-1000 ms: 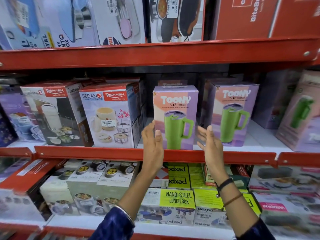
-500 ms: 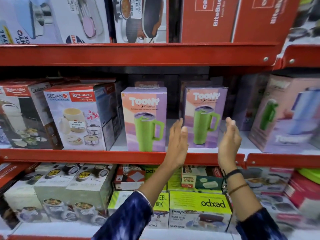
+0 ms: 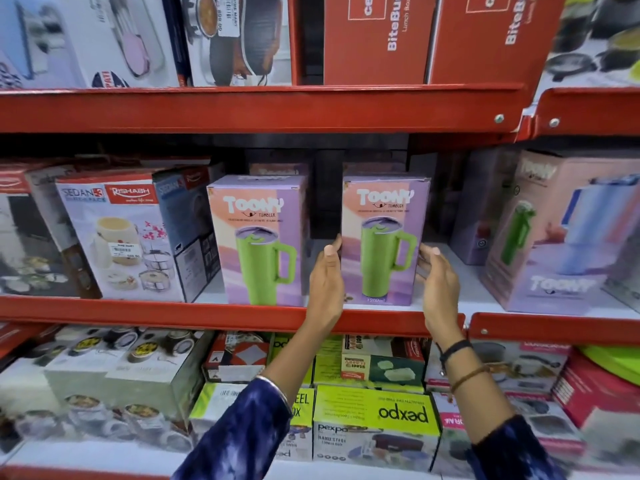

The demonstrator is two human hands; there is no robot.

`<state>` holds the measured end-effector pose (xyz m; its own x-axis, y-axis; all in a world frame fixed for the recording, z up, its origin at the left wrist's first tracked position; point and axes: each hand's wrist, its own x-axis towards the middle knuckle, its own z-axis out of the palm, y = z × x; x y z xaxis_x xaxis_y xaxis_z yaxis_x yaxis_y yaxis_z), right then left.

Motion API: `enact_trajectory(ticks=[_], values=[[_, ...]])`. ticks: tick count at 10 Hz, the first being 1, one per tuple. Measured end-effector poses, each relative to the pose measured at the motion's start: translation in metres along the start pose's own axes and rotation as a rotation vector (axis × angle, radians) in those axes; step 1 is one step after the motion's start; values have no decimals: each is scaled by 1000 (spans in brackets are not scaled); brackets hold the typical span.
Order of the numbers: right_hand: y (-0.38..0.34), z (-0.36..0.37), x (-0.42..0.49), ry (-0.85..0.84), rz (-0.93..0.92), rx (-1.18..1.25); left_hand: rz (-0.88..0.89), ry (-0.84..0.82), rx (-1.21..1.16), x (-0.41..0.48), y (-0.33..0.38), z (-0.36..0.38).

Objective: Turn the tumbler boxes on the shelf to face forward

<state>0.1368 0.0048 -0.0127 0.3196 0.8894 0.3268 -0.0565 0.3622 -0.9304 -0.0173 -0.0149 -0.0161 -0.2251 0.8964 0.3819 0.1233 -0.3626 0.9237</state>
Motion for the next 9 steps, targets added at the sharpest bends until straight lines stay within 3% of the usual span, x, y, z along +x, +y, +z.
enact_trajectory(ticks=[4, 6, 7, 8, 9], values=[[-9, -17, -34, -11, -16, 91, 27, 6, -43, -42, 14, -6], [-3, -18, -35, -48, -70, -48, 46, -12, 43, -42, 12, -7], [-10, -15, -43, 26, -176, -170, 97, -26, 118, -47, 24, -13], [-35, -5, -47, 110, -394, -171, 243, -3, 112, -41, 42, -27], [-75, 15, -46, 88, -588, -198, 434, 33, 174, -26, 74, -48]])
